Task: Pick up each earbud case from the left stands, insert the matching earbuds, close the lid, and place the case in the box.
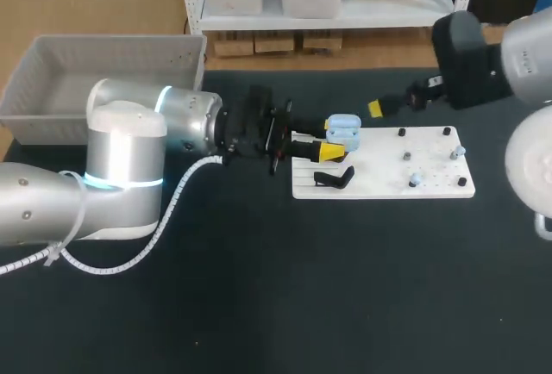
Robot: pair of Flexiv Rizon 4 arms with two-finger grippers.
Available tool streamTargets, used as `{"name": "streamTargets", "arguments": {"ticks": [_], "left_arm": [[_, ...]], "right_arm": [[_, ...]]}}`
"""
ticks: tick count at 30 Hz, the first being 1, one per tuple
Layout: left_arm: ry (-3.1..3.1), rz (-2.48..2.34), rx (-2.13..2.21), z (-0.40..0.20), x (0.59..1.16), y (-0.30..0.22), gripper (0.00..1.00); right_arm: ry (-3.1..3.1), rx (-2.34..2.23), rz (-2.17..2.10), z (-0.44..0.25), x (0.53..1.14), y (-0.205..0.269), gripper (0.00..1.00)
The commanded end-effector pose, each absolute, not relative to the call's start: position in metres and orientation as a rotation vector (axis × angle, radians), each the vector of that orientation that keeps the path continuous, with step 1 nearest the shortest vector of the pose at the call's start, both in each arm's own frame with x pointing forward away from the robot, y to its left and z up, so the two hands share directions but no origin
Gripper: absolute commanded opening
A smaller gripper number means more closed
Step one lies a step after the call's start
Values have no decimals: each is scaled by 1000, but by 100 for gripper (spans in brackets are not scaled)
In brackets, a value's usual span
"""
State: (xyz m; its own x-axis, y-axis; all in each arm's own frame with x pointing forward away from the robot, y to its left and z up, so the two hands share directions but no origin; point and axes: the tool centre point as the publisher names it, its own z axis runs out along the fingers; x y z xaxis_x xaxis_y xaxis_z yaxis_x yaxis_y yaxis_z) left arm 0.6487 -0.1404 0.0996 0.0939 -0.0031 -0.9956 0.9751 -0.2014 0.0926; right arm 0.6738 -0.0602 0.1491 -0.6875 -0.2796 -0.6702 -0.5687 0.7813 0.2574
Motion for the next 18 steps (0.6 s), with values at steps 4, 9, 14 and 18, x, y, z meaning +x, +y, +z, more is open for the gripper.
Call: {"name": "streamTargets", "arguments": {"ticks": [4, 9, 14, 18], "left_arm": [[1038, -1280, 1402, 99, 649, -140, 0], [1038, -1280, 1402, 99, 649, -140, 0], [1038, -1280, 1402, 99, 649, -140, 0], [1038, -1280, 1402, 99, 649, -140, 0]], "right_arm": [[2497, -557, -183, 150, 667, -102, 100], [2566, -572, -240, 132, 672, -121, 100], [2623, -624, -320, 114, 676, -132, 100], [2655, -646, -349, 103, 678, -139, 100]]}}
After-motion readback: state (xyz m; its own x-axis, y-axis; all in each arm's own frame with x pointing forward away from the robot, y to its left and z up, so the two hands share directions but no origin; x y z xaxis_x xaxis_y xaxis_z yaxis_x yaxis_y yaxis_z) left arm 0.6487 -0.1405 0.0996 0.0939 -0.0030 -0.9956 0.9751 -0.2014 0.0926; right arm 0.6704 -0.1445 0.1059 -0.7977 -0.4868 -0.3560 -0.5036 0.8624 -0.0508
